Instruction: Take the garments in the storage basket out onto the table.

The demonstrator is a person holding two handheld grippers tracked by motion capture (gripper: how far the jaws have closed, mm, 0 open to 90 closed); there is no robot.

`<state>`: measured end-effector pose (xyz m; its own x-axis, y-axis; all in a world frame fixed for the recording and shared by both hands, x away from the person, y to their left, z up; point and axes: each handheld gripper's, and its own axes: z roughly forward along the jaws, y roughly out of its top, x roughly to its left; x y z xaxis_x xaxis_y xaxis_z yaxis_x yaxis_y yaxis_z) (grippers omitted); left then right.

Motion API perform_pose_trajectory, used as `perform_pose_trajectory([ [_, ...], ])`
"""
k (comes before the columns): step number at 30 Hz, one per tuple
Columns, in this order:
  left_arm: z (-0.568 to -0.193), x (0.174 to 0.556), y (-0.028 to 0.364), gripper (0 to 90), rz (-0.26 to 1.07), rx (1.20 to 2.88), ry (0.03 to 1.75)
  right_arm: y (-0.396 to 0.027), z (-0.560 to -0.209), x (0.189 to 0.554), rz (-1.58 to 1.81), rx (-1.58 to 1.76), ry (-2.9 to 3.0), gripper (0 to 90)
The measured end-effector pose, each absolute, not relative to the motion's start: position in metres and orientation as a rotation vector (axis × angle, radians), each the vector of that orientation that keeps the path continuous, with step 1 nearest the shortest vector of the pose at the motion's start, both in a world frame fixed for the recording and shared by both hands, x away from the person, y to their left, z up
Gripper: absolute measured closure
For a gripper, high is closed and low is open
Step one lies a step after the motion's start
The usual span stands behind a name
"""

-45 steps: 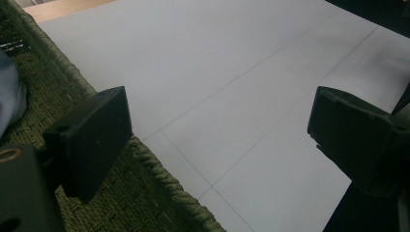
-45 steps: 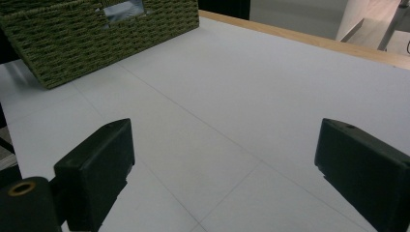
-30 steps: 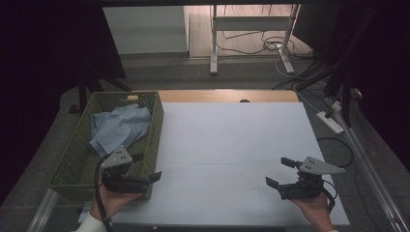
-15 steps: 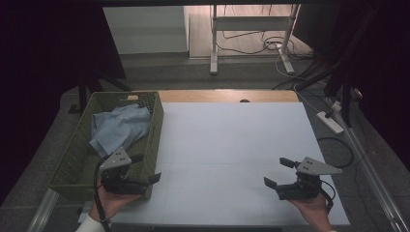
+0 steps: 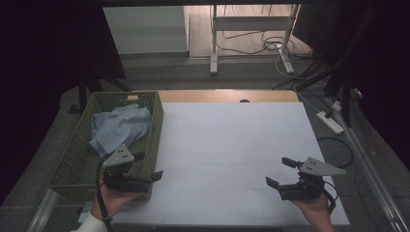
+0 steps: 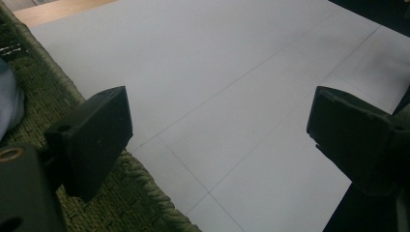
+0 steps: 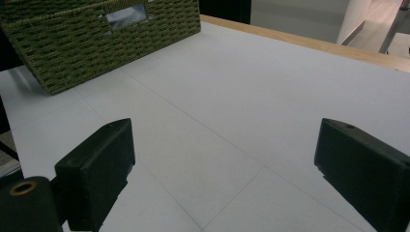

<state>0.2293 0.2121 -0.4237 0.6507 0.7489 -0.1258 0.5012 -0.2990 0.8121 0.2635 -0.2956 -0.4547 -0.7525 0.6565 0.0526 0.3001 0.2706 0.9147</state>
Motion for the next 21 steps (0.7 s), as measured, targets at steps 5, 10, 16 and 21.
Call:
perform_pose_trajectory([
  [5,-0.419,0.231,0.216,9.0,0.343,1.953,0.988,-0.299,-0.456,0.264,1.472,0.881,2.207,7.5],
  [10,-0.409,0.231,0.218,9.1,0.363,1.954,0.985,-0.300,-0.457,0.266,1.471,0.886,2.210,7.6],
  [16,-0.403,0.238,0.224,9.2,0.371,1.966,0.988,-0.298,-0.460,0.269,1.466,0.888,2.221,7.6],
  [21,-0.398,0.244,0.231,9.5,0.366,1.958,1.003,-0.297,-0.461,0.269,1.454,0.889,2.228,7.6],
])
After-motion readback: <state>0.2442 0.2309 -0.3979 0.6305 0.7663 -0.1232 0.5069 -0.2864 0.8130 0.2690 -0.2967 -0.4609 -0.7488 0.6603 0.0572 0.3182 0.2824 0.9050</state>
